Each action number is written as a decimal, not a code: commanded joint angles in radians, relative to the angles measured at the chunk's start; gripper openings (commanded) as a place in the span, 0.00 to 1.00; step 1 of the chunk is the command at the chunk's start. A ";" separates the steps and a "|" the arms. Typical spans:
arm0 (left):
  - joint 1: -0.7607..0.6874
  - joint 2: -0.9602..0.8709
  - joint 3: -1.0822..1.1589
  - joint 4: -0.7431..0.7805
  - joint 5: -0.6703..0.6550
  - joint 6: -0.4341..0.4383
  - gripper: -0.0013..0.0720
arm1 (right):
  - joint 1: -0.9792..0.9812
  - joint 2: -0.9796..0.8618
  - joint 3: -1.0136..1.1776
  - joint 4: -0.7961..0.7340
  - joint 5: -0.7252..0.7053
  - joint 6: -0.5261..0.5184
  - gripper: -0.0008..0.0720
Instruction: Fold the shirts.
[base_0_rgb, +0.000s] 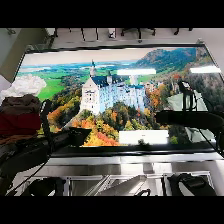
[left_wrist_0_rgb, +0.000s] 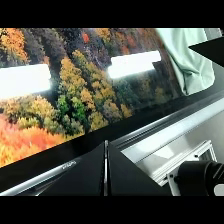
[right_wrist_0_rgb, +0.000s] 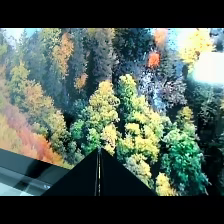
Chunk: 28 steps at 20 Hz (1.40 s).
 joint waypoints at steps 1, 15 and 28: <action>-0.001 0.005 -0.005 -0.003 -0.008 -0.001 0.05 | 0.001 -0.001 0.000 0.000 -0.001 0.001 0.04; 0.739 -0.806 0.719 0.746 0.011 0.219 0.98 | 0.001 -0.001 0.000 0.000 -0.001 0.001 0.04; 0.896 -1.678 1.293 0.729 -0.344 0.218 0.97 | 0.001 -0.001 0.000 0.000 -0.001 0.001 0.04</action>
